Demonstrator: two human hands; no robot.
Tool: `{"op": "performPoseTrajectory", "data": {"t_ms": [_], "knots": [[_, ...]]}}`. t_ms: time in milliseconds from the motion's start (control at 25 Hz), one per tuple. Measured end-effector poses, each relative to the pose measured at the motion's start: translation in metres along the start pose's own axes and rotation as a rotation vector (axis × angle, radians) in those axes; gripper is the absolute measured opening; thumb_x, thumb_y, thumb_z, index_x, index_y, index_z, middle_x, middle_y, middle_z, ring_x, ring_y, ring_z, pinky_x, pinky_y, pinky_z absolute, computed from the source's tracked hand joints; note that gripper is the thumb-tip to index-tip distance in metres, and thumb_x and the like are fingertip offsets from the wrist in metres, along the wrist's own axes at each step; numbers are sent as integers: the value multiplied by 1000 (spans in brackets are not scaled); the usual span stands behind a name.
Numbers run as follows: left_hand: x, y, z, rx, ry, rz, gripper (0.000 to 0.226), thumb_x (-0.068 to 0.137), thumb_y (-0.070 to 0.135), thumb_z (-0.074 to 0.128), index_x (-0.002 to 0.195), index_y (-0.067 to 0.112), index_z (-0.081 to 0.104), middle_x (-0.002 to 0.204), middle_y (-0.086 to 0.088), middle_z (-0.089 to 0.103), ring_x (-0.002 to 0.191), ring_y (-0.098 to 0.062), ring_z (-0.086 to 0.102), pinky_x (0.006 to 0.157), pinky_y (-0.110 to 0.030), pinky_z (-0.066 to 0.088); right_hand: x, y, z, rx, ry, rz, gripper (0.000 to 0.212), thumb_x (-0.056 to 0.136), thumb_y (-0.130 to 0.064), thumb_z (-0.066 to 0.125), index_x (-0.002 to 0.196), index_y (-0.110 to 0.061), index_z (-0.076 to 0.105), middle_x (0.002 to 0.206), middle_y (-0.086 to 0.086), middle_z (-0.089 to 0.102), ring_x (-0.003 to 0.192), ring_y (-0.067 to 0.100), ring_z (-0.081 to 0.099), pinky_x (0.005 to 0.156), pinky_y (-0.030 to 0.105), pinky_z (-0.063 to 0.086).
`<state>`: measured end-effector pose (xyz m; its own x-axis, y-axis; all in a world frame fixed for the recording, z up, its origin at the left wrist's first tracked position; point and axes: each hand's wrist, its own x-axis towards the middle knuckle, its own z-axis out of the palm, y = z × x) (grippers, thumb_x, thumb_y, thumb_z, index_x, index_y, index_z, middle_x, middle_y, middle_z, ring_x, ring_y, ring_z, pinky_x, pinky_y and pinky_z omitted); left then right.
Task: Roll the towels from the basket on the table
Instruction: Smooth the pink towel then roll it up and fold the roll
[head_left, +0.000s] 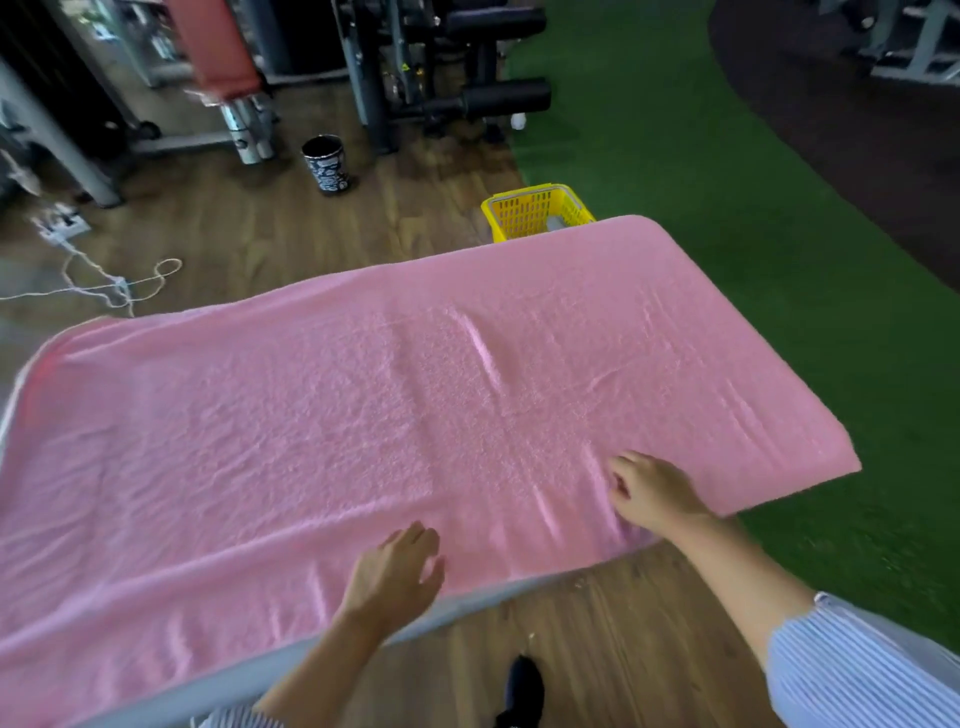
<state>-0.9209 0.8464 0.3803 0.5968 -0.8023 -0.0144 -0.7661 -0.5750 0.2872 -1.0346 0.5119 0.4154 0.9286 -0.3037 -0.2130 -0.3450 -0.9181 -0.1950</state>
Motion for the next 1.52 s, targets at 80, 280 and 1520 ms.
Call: {"op": "performPoseTrajectory", "data": {"t_ms": [80,280,1520], "knots": [[-48,-46,-14,16,28,-101,17,77,41,48,72,26,54,70,10,52,58,-12,57,34,-26,37,6,-75,16,128,20,-106,6,78,-13,52,81,-10,57,84,5,57,73,23,52,59,27,36],[-149,-130,-44,57,34,-183,22,74,47,51,74,26,57,72,11,53,63,-12,58,38,-24,35,-6,-241,63,230,-110,-339,26,77,-31,40,78,-11,57,87,8,56,84,28,56,67,33,45],[-258,-389,-158,120,192,-225,27,66,31,58,92,28,64,81,12,65,59,-13,65,43,-32,48,41,-603,105,117,-27,-158,41,90,-34,50,128,-20,47,131,-1,49,120,20,48,90,30,41]]}}
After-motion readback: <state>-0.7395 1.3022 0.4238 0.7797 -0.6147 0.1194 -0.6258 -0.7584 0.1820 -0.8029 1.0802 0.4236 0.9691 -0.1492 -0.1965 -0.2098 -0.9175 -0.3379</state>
